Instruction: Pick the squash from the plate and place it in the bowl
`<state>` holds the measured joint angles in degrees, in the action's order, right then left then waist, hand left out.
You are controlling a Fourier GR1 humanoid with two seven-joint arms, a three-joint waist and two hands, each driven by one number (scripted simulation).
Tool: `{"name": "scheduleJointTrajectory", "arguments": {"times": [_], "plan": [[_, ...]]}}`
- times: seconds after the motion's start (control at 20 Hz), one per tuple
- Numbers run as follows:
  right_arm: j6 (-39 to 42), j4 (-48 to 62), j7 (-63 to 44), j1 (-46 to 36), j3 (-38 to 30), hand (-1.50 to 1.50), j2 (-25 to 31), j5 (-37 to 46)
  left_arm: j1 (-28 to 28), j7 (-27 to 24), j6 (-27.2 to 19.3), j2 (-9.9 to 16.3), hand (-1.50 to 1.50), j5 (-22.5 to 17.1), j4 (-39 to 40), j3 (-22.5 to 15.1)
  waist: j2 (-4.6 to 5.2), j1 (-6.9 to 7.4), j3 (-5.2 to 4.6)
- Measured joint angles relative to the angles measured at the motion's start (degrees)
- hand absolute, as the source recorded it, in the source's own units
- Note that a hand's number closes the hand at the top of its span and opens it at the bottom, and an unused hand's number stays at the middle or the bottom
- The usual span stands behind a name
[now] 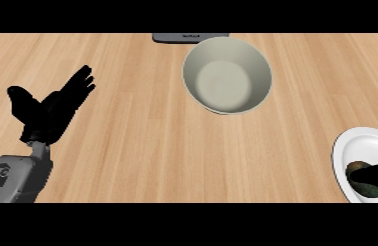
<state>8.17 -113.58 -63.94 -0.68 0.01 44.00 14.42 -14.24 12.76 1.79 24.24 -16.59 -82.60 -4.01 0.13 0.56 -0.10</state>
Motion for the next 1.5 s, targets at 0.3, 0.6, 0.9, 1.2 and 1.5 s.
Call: {"name": "scheduleJointTrajectory", "arguments": {"times": [0.3,0.6,0.9,1.2,1.5], "plan": [[1.8,0.8,-1.8,-1.5,1.5,-1.5,-0.2,-0.9,1.7,0.2,0.8,0.2,0.0,0.2,-1.5,1.1,-0.14,-0.1,0.02],[2.8,5.2,-0.6,-1.6,2.1,-1.5,-0.2,-0.6,1.4,-0.2,0.7,-1.1,0.0,1.3,-0.6,1.3,-0.1,-0.37,0.05],[3.0,7.8,-0.1,-1.4,2.9,-1.5,-1.6,1.0,2.0,-0.2,1.7,-1.4,0.0,1.8,-0.9,2.1,-0.1,-0.4,0.06],[3.7,11.7,1.5,-2.2,1.8,-1.5,-2.5,2.0,1.8,1.8,1.7,-2.3,0.0,2.2,-2.5,2.7,-0.13,-0.41,0.08],[4.4,16.5,4.1,-1.6,0.4,-1.5,-4.2,3.2,1.8,1.6,3.1,-2.4,0.0,2.7,-2.2,4.1,-0.1,-0.49,0.09]]}}
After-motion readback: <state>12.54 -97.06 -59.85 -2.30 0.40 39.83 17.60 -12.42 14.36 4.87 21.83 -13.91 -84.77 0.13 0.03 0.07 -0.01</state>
